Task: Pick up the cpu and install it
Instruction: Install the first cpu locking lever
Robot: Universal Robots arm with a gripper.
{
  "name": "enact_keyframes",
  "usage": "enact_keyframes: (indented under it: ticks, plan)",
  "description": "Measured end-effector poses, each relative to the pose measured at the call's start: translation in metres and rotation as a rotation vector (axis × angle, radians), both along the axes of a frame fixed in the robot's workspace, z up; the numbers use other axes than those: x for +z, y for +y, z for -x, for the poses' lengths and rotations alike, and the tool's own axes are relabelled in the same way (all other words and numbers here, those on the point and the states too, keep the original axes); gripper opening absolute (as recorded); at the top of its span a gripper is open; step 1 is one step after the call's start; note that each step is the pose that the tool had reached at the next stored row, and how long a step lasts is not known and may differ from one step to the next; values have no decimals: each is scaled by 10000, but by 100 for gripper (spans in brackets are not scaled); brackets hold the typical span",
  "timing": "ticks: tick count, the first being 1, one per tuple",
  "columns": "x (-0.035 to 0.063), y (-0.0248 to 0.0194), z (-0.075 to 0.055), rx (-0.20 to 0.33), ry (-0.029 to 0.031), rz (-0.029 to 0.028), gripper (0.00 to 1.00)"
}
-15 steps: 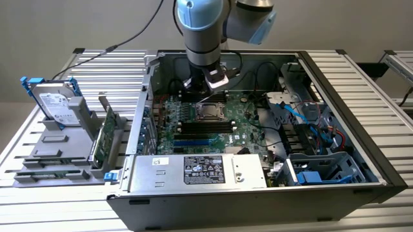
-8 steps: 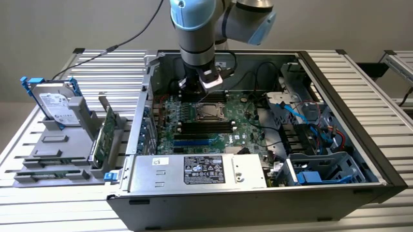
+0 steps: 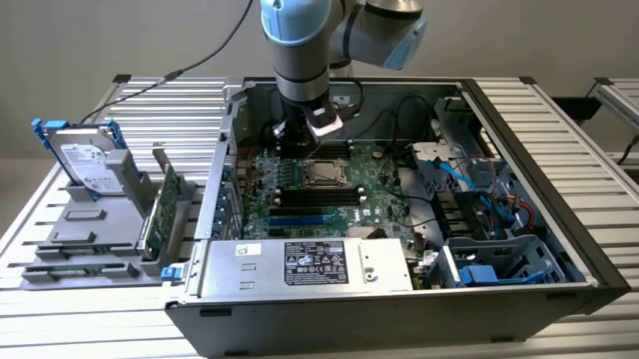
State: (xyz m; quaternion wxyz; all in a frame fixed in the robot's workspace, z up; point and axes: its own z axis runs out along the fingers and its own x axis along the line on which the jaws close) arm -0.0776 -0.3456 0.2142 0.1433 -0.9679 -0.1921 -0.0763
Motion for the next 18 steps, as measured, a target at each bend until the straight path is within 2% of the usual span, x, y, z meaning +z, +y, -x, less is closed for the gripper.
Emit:
enact_keyframes:
  ticks: [2,9,15,17,18]
  plan:
    - [1,0,8,234,2,19,11]
    - [-3,0,16,1379,0,33,11]
    - [-3,0,16,1544,-4,32,11]
    - [-3,0,16,1546,-41,35,11]
    - [-3,0,16,1545,-78,38,11]
